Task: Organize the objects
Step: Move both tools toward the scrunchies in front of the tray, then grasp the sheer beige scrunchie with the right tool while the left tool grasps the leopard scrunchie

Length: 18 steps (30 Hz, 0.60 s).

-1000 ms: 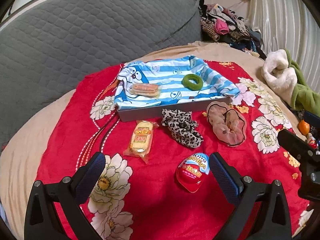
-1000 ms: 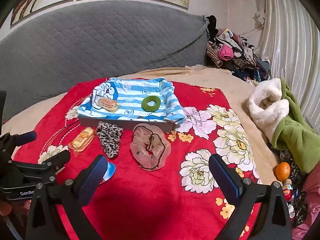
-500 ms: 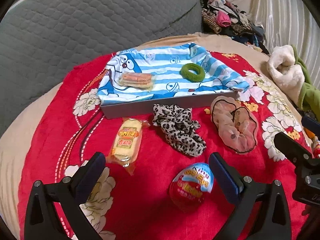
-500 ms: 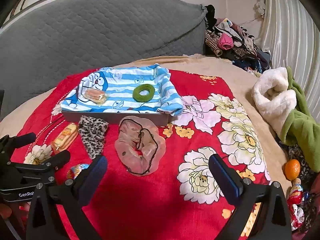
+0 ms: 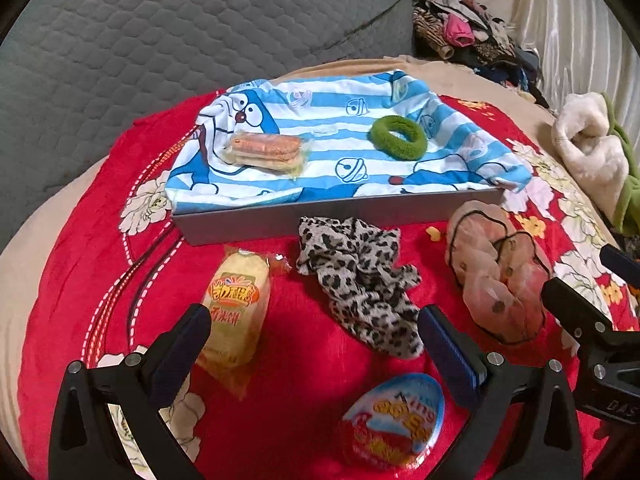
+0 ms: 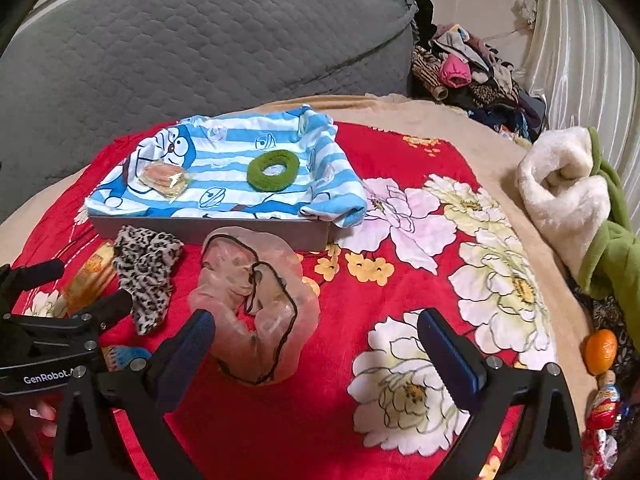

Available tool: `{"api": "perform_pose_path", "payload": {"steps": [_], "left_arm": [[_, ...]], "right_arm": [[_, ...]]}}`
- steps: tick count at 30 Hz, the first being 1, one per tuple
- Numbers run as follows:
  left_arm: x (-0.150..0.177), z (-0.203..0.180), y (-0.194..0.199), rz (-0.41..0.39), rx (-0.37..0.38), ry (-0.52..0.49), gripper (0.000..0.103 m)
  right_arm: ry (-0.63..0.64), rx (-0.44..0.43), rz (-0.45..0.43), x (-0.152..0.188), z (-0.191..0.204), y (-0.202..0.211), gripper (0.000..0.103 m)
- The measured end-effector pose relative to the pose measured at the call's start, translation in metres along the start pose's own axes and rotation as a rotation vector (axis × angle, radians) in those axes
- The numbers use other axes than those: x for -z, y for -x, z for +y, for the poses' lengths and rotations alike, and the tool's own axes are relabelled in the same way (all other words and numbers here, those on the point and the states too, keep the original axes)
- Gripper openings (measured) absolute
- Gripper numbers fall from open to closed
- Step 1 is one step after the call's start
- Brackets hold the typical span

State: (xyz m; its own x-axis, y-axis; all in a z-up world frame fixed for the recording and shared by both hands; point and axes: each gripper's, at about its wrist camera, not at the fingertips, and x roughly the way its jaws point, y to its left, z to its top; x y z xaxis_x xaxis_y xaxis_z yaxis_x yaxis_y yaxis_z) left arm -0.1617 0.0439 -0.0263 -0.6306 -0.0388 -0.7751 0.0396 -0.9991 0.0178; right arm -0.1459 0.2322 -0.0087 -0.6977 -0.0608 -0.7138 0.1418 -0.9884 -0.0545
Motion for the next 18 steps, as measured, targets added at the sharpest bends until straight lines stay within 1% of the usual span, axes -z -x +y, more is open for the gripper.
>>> {"api": "perform_pose_path", "payload": {"steps": [10,18], "left_arm": [[-0.003,-0.004,-0.021,0.017,0.004,0.004,0.103],[-0.005,-0.012,-0.031,0.017,-0.008,-0.025,0.103]], "right_arm": [[0.001,-0.005,0.024,-0.002,-0.003,-0.027,0.102],[0.002,-0.004,0.054,-0.002,-0.003,-0.048,0.102]]}}
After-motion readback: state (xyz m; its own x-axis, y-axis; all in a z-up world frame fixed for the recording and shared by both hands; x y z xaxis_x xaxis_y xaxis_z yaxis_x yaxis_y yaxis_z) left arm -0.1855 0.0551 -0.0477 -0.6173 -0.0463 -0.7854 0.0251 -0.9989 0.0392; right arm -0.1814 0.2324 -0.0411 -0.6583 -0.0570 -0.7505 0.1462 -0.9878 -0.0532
